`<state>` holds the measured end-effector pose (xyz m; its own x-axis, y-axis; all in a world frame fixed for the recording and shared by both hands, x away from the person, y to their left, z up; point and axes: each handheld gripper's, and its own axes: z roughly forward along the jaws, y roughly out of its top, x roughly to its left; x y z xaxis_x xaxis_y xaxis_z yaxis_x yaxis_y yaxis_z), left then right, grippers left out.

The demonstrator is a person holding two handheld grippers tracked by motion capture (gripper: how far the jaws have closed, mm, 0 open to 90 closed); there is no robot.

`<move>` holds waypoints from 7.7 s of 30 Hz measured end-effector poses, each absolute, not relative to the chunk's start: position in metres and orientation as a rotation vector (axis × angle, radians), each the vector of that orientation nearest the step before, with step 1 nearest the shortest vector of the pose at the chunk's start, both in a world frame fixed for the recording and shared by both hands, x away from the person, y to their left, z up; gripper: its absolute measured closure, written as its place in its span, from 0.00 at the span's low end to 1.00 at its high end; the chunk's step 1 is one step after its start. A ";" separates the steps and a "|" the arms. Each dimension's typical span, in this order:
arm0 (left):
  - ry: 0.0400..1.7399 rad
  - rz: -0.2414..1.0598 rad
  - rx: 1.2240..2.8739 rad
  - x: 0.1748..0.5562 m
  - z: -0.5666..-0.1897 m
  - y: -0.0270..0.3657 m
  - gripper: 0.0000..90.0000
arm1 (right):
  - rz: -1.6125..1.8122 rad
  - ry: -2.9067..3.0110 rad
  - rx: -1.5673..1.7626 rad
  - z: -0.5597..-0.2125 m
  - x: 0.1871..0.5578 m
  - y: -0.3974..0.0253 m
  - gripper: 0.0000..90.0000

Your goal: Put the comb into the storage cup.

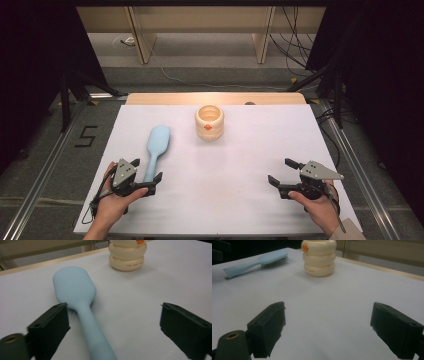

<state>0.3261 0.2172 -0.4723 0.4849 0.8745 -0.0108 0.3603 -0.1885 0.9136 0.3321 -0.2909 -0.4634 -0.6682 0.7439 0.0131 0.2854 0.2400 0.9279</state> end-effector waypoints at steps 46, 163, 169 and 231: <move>1.422 0.412 2.105 0.375 -0.483 0.182 1.00 | 1.412 2.093 0.960 -0.465 0.334 -0.291 0.16; 1.338 0.334 2.455 0.464 -0.465 0.236 0.34 | 1.415 2.088 0.987 -0.467 0.335 -0.292 0.16; 1.321 0.310 2.465 0.466 -0.465 0.234 0.40 | 1.413 2.089 0.988 -0.467 0.335 -0.292 0.16; 1.347 0.246 2.423 0.462 -0.458 0.222 0.77 | 1.401 2.101 0.995 -0.467 0.335 -0.292 0.16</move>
